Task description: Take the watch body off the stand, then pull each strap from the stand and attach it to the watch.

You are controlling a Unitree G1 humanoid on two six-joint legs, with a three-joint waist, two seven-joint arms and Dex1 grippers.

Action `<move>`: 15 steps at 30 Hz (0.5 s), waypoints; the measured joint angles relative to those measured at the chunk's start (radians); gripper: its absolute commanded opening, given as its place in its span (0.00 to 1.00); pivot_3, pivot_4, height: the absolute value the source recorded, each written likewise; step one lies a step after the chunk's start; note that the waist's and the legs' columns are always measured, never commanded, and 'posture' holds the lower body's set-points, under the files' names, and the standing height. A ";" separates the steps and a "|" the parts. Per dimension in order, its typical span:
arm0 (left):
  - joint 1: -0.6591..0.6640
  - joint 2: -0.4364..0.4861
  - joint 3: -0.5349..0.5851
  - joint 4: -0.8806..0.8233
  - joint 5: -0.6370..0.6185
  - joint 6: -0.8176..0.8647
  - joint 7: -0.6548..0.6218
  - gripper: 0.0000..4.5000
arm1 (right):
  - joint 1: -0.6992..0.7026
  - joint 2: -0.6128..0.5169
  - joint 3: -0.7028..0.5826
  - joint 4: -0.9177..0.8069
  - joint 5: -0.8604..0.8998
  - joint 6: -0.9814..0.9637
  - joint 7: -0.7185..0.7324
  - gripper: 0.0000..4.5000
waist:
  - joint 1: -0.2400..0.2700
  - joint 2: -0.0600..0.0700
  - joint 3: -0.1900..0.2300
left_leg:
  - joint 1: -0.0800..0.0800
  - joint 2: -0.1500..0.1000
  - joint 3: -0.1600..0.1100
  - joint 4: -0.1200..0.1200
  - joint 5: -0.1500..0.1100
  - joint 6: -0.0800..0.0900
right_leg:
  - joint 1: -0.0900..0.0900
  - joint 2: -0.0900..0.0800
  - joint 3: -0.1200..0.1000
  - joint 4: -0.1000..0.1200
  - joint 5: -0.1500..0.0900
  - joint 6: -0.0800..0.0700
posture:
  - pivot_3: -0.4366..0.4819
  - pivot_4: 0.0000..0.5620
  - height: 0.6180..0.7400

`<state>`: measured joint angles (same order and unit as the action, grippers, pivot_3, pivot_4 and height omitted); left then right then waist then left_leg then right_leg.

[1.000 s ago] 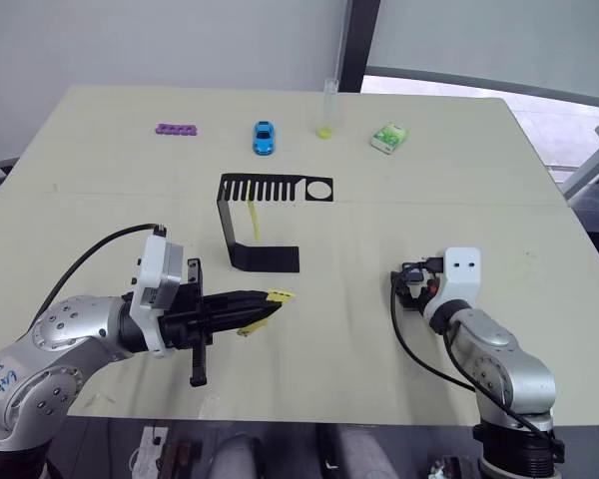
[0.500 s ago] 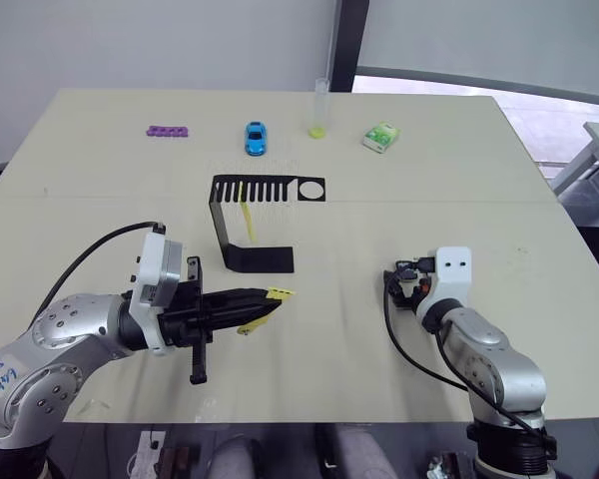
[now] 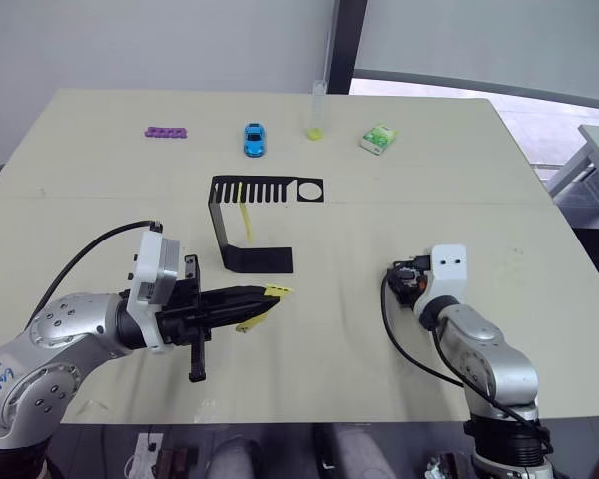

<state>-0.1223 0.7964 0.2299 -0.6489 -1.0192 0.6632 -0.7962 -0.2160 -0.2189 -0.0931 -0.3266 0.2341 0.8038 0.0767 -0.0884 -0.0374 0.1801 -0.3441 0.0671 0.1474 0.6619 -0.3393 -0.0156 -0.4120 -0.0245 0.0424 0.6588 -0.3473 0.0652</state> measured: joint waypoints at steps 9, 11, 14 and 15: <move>0.001 0.002 0.005 0.004 0.000 0.001 -0.003 0.00 | 0.019 -0.001 -0.001 -0.006 0.002 -0.004 0.013 0.36 | 0.002 0.000 0.000 | 0.000 0.000 0.000 -0.001 0.000 0.000 | 0.000 0.000 0.000 0.000 0.000 0.000 | 0.48 0.27 1.00; 0.006 0.003 0.007 0.004 0.000 0.001 -0.003 0.00 | 0.018 -0.008 -0.004 -0.006 0.007 -0.004 0.029 0.36 | 0.002 0.000 0.000 | 0.000 0.000 0.000 -0.001 0.000 0.000 | 0.000 0.000 0.000 0.000 0.000 0.000 | 0.48 0.27 1.00; 0.013 0.004 0.008 0.003 0.003 0.000 -0.003 0.00 | 0.015 -0.045 -0.018 -0.007 0.044 0.006 0.096 0.36 | 0.002 0.000 0.000 | 0.000 0.000 0.000 -0.001 0.000 0.000 | 0.000 0.000 0.000 0.000 0.000 0.000 | 0.48 0.27 1.00; 0.013 0.004 0.010 0.003 0.007 -0.002 -0.003 0.00 | 0.017 -0.063 -0.026 -0.013 0.071 0.021 0.129 0.36 | 0.003 0.000 0.000 | 0.000 0.000 0.000 -0.001 0.000 0.000 | 0.000 0.000 0.000 -0.001 0.000 0.000 | 0.48 0.27 1.00</move>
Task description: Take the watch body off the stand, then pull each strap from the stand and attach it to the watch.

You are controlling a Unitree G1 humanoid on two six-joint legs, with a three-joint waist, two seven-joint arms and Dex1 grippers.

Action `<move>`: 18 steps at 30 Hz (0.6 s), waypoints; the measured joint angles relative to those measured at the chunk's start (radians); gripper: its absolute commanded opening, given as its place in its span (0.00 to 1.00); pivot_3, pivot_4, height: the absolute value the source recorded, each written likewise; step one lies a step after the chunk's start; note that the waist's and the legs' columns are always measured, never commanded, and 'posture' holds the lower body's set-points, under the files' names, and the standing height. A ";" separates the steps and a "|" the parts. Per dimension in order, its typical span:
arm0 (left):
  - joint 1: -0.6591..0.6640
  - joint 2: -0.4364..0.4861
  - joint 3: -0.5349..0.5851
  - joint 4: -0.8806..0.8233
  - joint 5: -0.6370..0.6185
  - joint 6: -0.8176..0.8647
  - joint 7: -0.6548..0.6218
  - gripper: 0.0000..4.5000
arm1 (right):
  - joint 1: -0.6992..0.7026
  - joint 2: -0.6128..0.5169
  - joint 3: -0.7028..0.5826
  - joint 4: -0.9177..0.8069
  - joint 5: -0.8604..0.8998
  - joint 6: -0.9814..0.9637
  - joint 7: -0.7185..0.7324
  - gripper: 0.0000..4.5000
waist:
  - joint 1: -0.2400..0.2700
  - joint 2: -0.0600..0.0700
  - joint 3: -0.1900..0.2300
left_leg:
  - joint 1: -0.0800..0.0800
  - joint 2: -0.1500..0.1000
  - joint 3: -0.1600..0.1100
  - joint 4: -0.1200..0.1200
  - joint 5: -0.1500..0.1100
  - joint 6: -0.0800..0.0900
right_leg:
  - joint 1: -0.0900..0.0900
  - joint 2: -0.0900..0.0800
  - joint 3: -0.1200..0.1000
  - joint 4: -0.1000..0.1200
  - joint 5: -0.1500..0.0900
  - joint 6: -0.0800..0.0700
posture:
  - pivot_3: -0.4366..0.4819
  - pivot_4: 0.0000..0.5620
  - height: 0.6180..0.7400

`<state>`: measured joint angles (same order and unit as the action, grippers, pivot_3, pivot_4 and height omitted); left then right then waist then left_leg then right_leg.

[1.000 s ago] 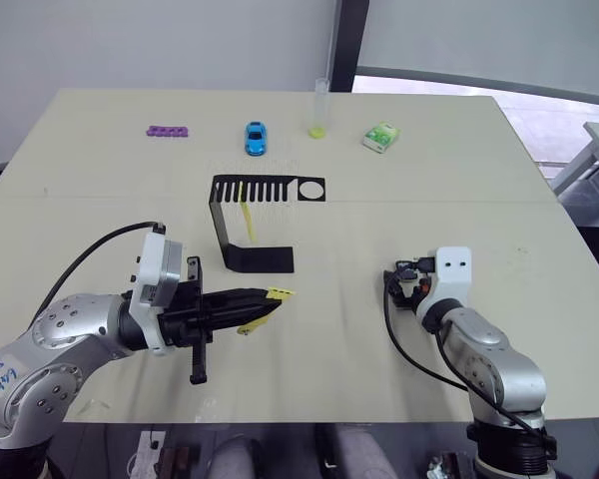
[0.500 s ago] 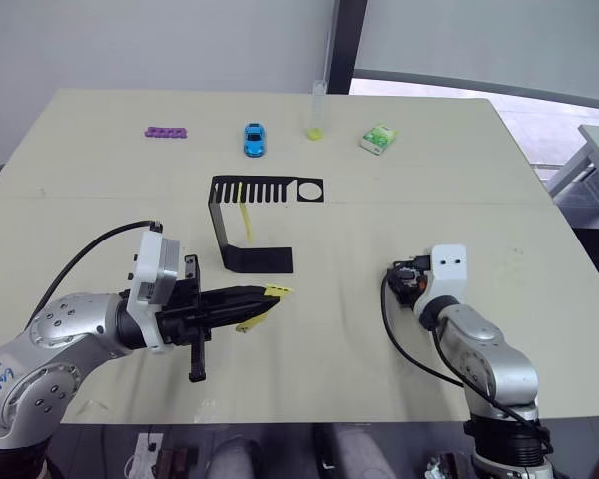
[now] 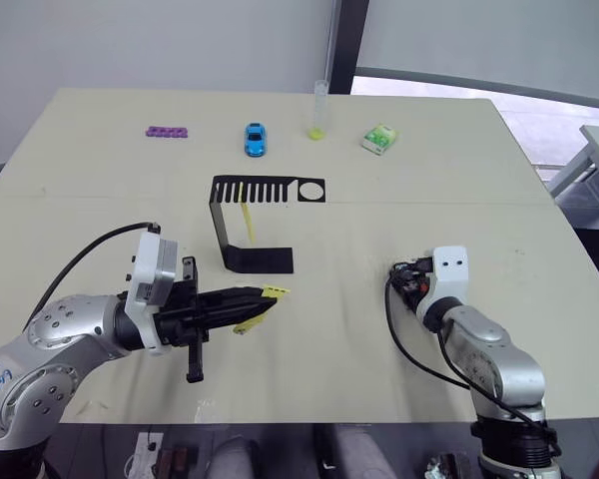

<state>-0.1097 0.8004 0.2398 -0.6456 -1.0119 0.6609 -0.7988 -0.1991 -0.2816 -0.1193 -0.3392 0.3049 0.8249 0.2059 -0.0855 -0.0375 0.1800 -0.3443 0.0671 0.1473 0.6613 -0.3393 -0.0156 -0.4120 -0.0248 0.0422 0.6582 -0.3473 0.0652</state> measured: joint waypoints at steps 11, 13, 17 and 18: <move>0.105 0.116 0.111 0.072 0.238 -0.153 -0.128 0.00 | -0.137 -0.185 -0.091 -0.052 0.642 0.485 0.382 0.36 | 0.002 0.007 0.005 | -0.001 0.000 0.000 -0.001 0.000 0.001 | -0.001 -0.001 0.000 -0.001 0.000 0.000 | 0.48 0.27 1.00; 0.089 0.124 0.110 0.078 0.288 -0.188 -0.136 0.00 | -0.191 -0.152 -0.112 -0.014 0.733 0.577 0.369 0.36 | 0.006 0.006 0.005 | -0.002 0.000 -0.001 -0.001 0.000 0.001 | -0.001 -0.001 0.000 -0.001 0.000 0.000 | 0.48 0.27 1.00; 0.006 0.124 0.104 0.084 0.314 -0.198 -0.120 0.00 | -0.249 -0.071 -0.126 0.080 0.842 0.724 0.297 0.36 | 0.007 0.007 0.005 | -0.010 -0.001 -0.001 0.000 0.000 0.003 | -0.007 -0.002 -0.001 -0.002 0.001 0.001 | 0.48 0.27 1.00; 0.000 0.132 0.097 0.082 0.321 -0.205 -0.131 0.00 | -0.261 -0.058 -0.125 0.106 0.866 0.754 0.275 0.36 | 0.005 0.007 0.004 | -0.012 -0.001 -0.001 0.000 0.000 0.003 | -0.010 -0.002 -0.001 -0.001 0.001 0.001 | 0.48 0.27 1.00</move>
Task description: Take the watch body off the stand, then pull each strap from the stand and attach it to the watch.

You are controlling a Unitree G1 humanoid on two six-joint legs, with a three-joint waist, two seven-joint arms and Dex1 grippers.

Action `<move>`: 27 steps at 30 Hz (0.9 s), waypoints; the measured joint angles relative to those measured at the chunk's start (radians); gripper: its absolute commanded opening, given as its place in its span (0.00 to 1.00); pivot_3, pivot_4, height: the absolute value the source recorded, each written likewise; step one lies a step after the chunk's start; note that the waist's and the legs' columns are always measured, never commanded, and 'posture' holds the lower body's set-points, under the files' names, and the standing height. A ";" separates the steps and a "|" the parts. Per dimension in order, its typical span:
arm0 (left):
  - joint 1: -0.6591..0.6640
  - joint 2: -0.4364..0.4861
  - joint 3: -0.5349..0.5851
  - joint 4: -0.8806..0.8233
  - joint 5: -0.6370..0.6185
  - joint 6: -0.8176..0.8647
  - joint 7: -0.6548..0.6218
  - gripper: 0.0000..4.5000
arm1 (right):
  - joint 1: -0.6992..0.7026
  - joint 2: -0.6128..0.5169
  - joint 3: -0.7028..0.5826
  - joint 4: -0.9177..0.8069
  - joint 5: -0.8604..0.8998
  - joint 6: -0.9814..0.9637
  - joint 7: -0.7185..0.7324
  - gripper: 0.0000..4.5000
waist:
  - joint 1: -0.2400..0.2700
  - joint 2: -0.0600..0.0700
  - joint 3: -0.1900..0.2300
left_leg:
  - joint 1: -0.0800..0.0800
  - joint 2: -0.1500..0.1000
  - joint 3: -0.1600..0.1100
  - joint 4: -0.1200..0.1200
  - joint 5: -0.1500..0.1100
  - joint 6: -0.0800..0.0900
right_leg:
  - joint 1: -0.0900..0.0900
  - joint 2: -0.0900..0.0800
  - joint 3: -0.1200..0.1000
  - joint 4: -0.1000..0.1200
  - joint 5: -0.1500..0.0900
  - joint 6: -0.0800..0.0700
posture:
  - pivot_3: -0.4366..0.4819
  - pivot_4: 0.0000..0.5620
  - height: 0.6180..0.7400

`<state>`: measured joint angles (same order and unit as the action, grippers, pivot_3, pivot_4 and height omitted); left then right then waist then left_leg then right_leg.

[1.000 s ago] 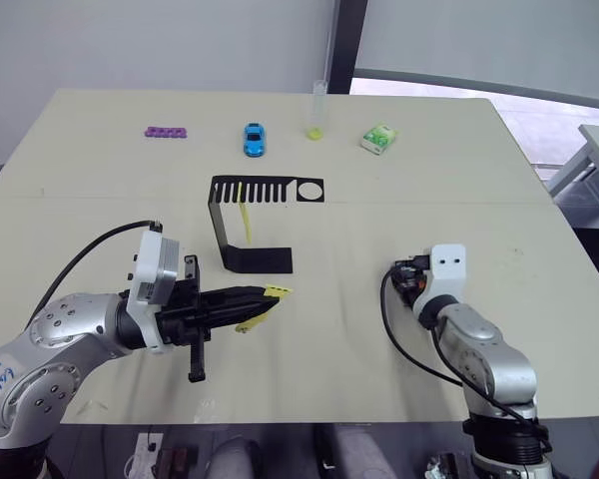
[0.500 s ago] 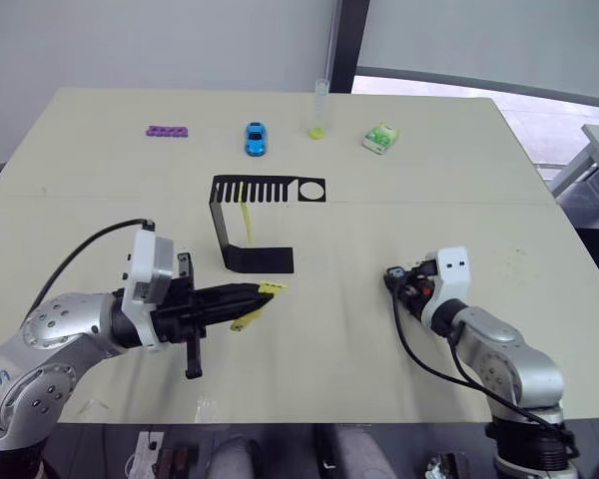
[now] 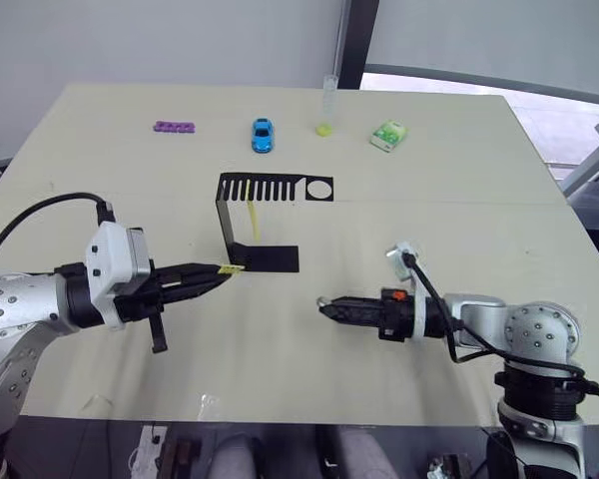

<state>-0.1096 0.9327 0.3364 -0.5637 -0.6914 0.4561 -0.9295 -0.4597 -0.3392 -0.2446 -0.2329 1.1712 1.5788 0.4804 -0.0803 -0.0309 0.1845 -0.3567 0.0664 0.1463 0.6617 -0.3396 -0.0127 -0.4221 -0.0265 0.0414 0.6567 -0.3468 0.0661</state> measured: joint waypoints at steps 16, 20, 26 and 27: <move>-0.183 0.108 -0.270 0.024 0.220 -0.107 -0.153 0.00 | -0.080 0.078 0.042 0.171 0.181 0.032 -0.273 0.36 | -0.010 0.001 0.000 | -0.016 0.000 0.004 0.005 0.003 0.000 | -0.020 0.001 0.003 0.009 0.001 0.001 | 0.48 0.27 1.00; -0.203 0.093 -0.305 0.023 0.238 -0.108 -0.153 0.00 | -0.081 0.081 0.042 0.184 0.209 0.031 -0.321 0.36 | -0.009 0.001 0.000 | -0.016 0.000 0.004 0.005 0.003 0.000 | -0.020 0.001 0.003 0.009 0.001 0.001 | 0.48 0.27 1.00; -0.243 0.061 -0.369 0.028 0.305 -0.110 -0.142 0.00 | -0.083 0.078 0.044 0.187 0.245 0.018 -0.360 0.36 | -0.007 0.000 0.000 | -0.016 0.000 0.004 0.008 0.003 0.000 | -0.020 0.001 0.004 0.013 0.001 0.001 | 0.48 0.27 1.00; -0.251 0.054 -0.385 0.031 0.316 -0.110 -0.142 0.00 | -0.086 0.078 0.044 0.190 0.248 0.013 -0.366 0.36 | -0.007 0.000 0.000 | -0.016 0.000 0.004 0.009 0.003 0.000 | -0.020 0.001 0.004 0.014 0.001 0.001 | 0.48 0.27 1.00</move>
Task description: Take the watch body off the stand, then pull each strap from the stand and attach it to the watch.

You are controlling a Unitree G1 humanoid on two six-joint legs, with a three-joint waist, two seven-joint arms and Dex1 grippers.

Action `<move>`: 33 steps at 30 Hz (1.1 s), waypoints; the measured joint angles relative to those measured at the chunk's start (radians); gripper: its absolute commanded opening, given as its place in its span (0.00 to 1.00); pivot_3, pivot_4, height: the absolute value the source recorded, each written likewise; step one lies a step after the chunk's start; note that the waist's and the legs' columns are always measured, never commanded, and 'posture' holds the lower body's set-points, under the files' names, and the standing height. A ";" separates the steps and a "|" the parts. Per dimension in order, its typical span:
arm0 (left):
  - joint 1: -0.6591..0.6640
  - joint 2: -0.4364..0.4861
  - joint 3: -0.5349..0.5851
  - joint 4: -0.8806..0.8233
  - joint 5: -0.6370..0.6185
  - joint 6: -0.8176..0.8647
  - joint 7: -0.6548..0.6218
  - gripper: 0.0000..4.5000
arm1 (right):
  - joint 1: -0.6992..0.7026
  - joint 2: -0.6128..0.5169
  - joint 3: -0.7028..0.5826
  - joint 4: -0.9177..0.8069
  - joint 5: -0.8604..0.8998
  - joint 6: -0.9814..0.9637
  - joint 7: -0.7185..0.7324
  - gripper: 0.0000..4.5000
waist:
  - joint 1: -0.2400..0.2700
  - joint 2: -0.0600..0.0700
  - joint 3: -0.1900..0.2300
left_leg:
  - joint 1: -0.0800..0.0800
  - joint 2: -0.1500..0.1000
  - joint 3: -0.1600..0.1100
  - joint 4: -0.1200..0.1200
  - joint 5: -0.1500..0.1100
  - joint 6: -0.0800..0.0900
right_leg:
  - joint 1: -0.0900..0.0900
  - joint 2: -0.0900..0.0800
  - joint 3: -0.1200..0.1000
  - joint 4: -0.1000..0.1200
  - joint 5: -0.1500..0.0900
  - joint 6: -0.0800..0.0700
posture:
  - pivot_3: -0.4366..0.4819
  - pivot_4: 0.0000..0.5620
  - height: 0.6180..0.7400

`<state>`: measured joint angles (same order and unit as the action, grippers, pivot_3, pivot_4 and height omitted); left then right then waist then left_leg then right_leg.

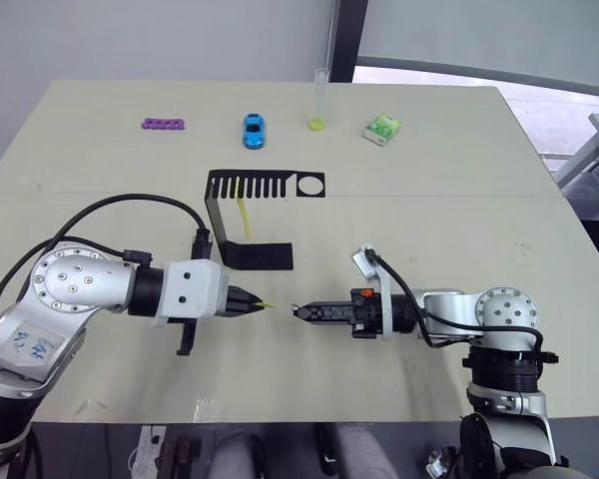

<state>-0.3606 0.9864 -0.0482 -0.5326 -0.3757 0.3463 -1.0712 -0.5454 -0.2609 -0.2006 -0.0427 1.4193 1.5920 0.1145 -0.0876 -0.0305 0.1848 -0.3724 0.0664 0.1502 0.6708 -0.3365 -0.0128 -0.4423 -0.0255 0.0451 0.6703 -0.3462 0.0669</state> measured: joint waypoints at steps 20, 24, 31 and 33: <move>-0.029 -0.051 -0.050 0.032 0.069 0.001 -0.005 0.00 | -0.017 -0.055 0.057 0.010 0.070 -0.047 -0.020 0.36 | 0.002 0.000 0.000 | 0.000 0.000 0.000 0.004 0.000 0.000 | 0.000 0.000 0.000 0.004 0.000 0.000 | 0.48 0.27 1.00; -0.029 -0.064 -0.050 0.032 0.072 0.001 -0.004 0.00 | -0.016 -0.060 0.068 0.009 0.078 -0.061 -0.023 0.36 | 0.001 0.000 0.000 | 0.000 0.000 0.000 0.004 0.000 0.000 | 0.000 0.000 0.000 0.004 0.000 0.000 | 0.48 0.27 1.00; -0.039 -0.076 -0.056 0.033 0.092 0.004 0.002 0.00 | -0.012 -0.083 0.095 0.009 0.111 -0.083 -0.043 0.36 | 0.002 0.000 0.000 | 0.000 0.000 -0.001 0.005 0.000 0.000 | 0.000 0.000 0.000 0.005 0.000 0.000 | 0.48 0.27 1.00; -0.051 -0.084 -0.060 0.033 0.096 0.005 0.004 0.00 | -0.011 -0.085 0.105 0.009 0.122 -0.089 -0.048 0.36 | 0.002 0.000 0.000 | 0.000 0.000 -0.001 0.006 0.000 0.000 | 0.000 0.000 0.000 0.005 0.000 0.000 | 0.48 0.27 1.00</move>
<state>-0.4121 0.9028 -0.1082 -0.4997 -0.2798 0.3513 -1.0677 -0.5569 -0.3464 -0.0954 -0.0333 1.5417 1.5028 0.0664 -0.0855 -0.0307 0.1846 -0.3727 0.0668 0.1496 0.6764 -0.3366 -0.0126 -0.4425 -0.0255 0.0452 0.6754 -0.3463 0.0669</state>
